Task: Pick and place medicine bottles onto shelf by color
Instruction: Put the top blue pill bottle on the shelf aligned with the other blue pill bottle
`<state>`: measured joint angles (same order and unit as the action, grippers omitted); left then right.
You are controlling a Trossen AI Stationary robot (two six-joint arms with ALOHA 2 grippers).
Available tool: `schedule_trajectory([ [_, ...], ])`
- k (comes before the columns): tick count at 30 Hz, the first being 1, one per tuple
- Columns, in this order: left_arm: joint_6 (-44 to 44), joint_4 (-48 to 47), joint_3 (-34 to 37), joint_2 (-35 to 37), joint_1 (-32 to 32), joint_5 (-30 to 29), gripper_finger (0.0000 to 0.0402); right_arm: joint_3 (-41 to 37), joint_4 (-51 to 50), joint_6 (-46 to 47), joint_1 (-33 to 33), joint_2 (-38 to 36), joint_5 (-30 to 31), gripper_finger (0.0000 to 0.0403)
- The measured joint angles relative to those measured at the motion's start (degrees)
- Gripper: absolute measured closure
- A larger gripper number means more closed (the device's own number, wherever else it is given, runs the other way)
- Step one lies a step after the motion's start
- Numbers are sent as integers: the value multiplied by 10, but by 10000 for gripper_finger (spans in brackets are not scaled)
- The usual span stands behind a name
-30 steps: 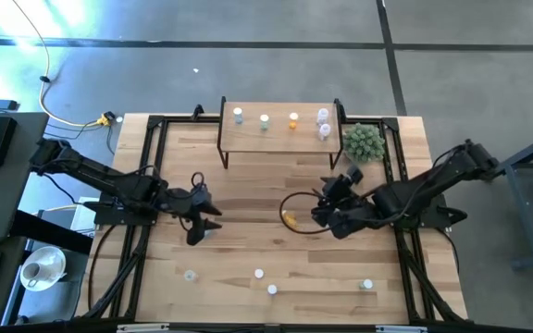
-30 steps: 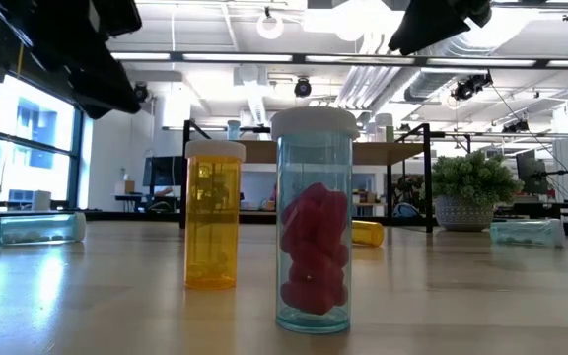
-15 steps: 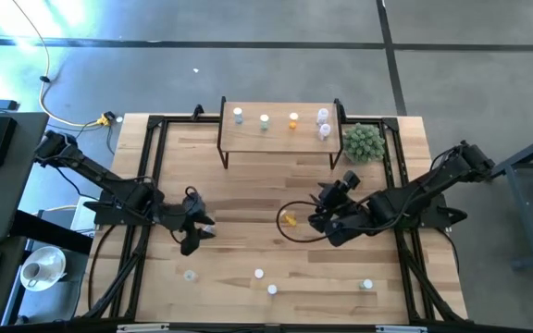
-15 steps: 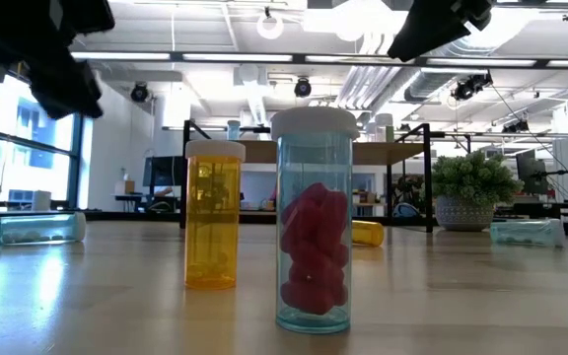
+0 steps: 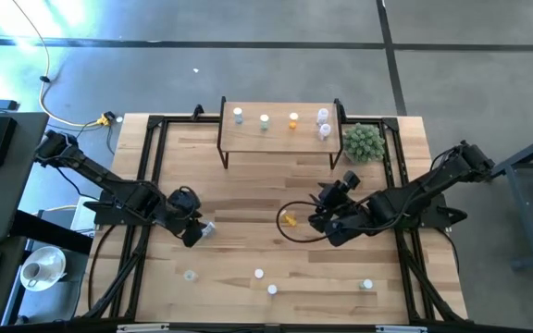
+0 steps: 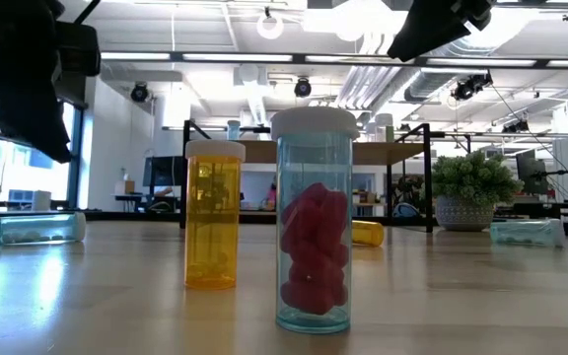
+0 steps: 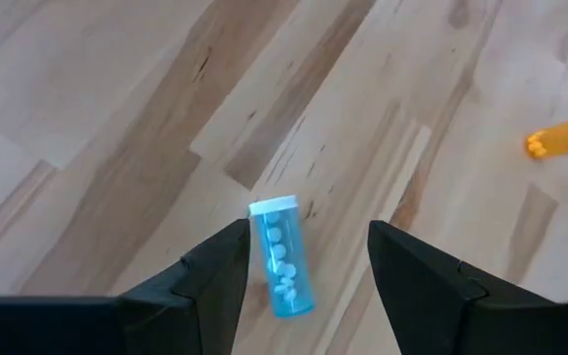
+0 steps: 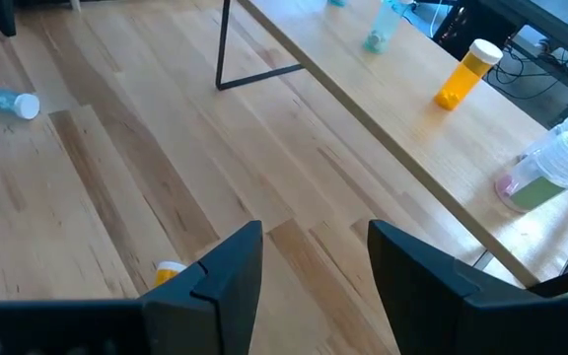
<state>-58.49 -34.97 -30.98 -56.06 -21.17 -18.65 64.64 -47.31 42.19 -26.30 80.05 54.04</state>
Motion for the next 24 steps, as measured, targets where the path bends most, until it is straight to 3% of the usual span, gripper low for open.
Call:
schedule_trajectory([
  [24, -34, 63, 0, -171, 0, 35, 205, 0, 0, 0, 0, 0, 0, 226],
])
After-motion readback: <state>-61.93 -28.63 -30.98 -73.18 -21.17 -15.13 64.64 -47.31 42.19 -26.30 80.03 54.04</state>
